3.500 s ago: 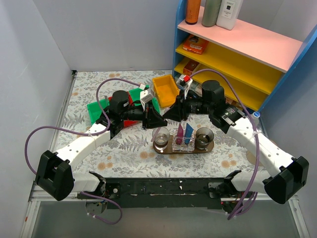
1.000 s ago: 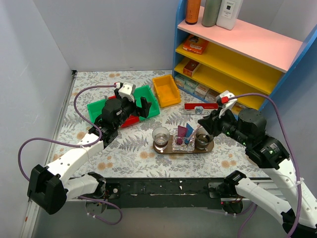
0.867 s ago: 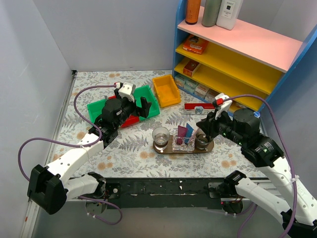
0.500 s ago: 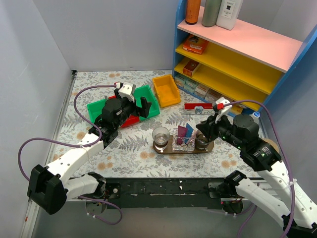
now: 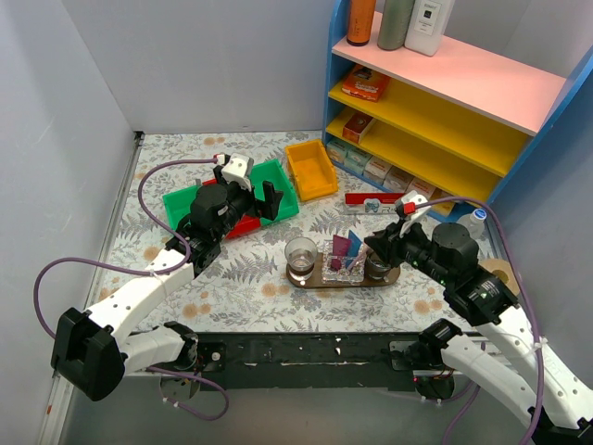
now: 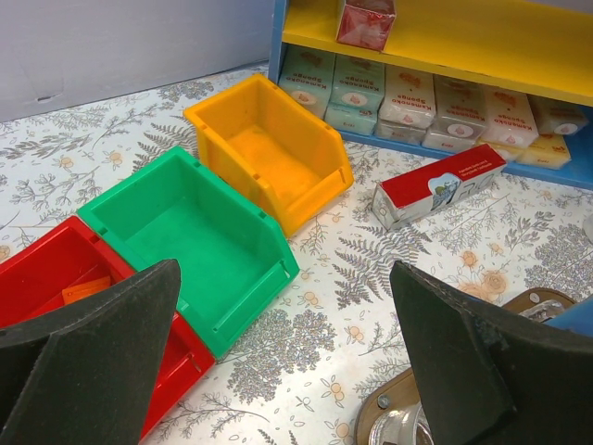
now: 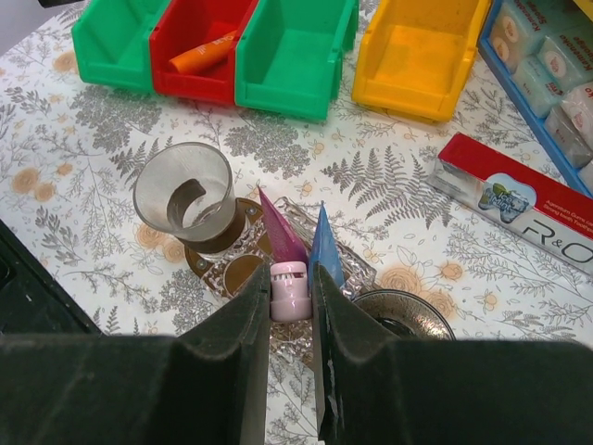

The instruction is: Prepare toiletry sets of a toothbrush and toothpaste on the tray

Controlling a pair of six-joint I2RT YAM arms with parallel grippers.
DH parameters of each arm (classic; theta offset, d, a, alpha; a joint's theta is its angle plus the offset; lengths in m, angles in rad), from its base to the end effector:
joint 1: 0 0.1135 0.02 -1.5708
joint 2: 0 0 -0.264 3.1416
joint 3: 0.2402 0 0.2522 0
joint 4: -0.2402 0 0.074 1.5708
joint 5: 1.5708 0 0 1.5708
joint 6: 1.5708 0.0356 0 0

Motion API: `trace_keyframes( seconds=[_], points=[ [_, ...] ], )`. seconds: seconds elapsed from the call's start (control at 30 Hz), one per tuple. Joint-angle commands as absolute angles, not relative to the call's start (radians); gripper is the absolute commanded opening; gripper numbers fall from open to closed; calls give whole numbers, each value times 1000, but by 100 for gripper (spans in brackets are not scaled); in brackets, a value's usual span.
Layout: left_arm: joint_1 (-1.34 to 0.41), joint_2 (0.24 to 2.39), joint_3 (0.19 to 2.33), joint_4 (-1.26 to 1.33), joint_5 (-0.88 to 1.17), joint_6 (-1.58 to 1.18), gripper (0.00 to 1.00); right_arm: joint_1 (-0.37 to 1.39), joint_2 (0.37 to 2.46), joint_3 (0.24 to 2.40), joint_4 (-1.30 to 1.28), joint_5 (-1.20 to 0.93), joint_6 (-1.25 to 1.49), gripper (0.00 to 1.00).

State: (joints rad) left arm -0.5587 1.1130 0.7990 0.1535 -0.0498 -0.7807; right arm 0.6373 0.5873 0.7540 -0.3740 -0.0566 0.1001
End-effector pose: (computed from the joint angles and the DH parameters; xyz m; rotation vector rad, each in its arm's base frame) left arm 0.2239 -0.1379 0.3142 -0.2406 1.8099 -0.9288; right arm 0.1106 0.0844 0.3371 -0.5217 1.7384 0.5786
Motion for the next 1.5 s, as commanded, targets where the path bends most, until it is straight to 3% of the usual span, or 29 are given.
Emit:
trace_keyframes(
  seconds=[0.0,1.47],
  points=[
    [-557,1108,830,147,-67,-764,98,641,566,730,-278,-75,86,1],
    [-557,1127,825,150,-40,-758,98,653,606,611,-187,-66,17,1]
  ],
)
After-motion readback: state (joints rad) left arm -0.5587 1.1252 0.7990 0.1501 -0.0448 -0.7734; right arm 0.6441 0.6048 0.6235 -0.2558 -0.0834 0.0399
